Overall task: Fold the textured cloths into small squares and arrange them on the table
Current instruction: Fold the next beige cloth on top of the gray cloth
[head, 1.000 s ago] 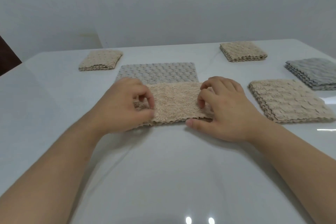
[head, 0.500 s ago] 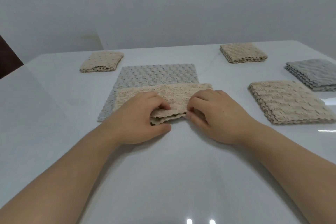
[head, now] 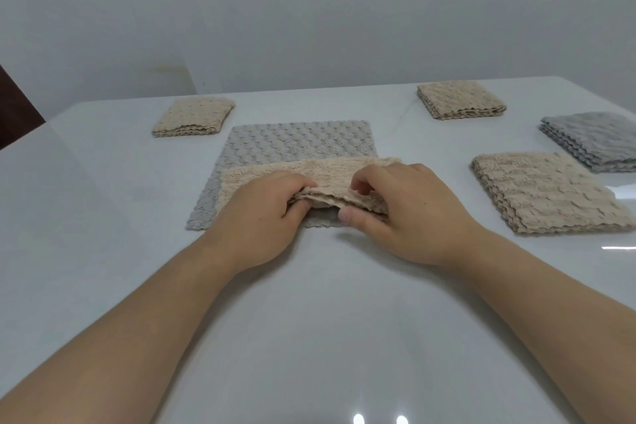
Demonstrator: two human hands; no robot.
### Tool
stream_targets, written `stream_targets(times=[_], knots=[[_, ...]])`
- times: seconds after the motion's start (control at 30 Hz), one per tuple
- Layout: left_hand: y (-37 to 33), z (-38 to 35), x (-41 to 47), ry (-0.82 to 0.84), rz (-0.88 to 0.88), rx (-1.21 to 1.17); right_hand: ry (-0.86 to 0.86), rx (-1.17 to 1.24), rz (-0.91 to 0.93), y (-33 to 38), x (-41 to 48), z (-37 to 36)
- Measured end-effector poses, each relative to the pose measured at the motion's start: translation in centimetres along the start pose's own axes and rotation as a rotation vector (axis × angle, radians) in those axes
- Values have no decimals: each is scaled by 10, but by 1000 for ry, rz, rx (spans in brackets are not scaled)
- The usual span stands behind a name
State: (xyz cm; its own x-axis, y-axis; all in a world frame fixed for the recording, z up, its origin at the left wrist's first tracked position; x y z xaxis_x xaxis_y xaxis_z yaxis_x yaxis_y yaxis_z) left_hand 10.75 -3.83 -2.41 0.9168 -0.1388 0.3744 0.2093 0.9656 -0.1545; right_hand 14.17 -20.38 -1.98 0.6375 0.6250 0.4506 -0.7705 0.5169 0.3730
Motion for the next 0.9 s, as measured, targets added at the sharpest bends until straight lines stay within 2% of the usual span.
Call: stream_targets(times=[0.1, 0.2, 0.33, 0.47, 0.6, 0.77, 0.9], knots=[[2, 3, 0, -23, 14, -35, 17, -43, 19, 0, -1, -2], [3, 6, -1, -17, 2, -17, -73, -52, 19, -6, 1, 4], [0, 7, -2, 88, -72, 79, -237, -95, -34, -16, 0, 22], [29, 32, -3, -29, 123, 62, -307, -146, -152, -34, -1, 34], [64, 54, -6, -160, 325, 29, -289, -37, -232, -50, -3, 36], [93, 56, -12, -265, 520, -244, -349, 190, -356, -68, -8, 39], [106, 54, -16, -331, 568, -433, -410, 328, -466, -79, -15, 42]])
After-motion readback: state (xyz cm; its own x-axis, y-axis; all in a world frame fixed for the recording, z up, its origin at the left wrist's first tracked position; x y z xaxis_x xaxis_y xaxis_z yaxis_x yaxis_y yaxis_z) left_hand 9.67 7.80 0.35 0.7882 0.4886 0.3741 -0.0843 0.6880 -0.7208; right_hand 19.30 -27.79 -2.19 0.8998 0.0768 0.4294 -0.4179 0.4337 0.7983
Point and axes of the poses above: each hand's wrist, its own x-axis towards the middle knuckle, its own z-axis out of the back of the hand, y = z × x, the point moved 9 cm from there along x, towards the middle knuckle, and after that the axes turned 12 degrees about x, right-handed, at the moved point
